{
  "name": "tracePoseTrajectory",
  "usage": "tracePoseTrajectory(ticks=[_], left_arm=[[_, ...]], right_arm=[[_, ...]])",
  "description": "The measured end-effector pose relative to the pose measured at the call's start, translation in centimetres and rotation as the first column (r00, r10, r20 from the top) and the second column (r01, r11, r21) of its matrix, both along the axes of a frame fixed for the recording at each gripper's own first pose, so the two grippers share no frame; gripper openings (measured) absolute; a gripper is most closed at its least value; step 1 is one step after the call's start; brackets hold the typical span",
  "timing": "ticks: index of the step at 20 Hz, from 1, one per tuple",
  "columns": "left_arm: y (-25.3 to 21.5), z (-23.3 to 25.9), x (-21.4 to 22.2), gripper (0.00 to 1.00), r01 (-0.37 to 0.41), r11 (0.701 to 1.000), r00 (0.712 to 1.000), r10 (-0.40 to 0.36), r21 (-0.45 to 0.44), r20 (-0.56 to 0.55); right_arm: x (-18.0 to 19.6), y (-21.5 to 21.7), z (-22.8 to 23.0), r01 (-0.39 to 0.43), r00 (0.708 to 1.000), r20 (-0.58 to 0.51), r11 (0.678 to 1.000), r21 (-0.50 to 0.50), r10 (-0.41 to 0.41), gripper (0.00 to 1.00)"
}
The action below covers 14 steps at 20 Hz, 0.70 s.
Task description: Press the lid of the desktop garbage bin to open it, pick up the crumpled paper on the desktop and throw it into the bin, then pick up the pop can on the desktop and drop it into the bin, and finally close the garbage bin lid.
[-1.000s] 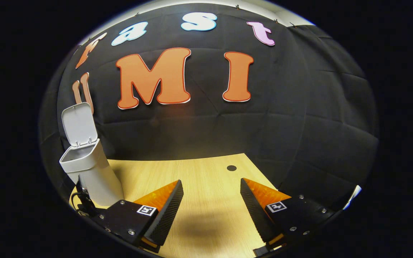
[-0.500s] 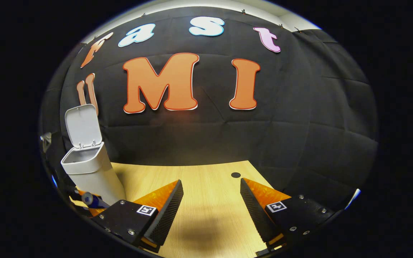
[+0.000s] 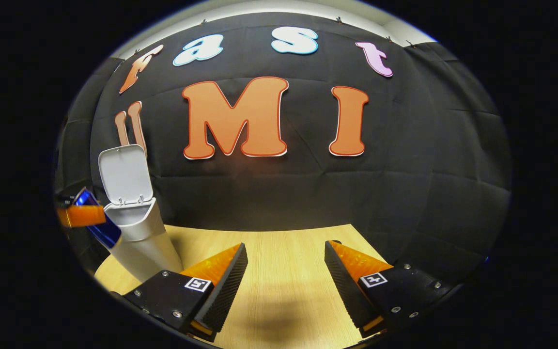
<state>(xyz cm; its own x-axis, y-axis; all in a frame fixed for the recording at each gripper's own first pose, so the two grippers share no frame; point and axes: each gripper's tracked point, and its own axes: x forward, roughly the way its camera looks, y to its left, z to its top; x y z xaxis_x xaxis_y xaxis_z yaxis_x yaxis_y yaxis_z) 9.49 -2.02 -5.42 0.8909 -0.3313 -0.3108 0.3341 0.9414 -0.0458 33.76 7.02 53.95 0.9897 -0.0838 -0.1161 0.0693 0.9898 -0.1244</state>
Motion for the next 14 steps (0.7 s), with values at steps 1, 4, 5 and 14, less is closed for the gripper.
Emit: tracePoseTrajectory(ticks=[1,4,5,14], left_arm=[[1.5,0.9,0.8,0.81,-0.029,1.000,1.000,0.029,-0.010,0.008],[6.1,2.9,3.5,0.81,-0.108,0.994,0.993,0.108,-0.016,0.040],[7.3,3.0,4.6,0.81,-0.126,0.992,0.991,0.126,-0.010,0.041],[13.7,-2.0,9.7,0.81,-0.239,0.971,0.969,0.240,0.024,-0.060]], right_arm=[[0.1,0.2,0.2,-0.002,1.000,0.004,1.000,-0.003,0.002,0.96],[0.3,0.6,0.5,-0.006,1.000,0.009,1.000,-0.008,0.006,1.00],[0.3,0.8,0.5,-0.005,1.000,0.008,1.000,-0.010,0.005,0.95],[0.4,0.5,0.2,0.024,1.000,0.000,1.000,-0.011,-0.024,1.00]])
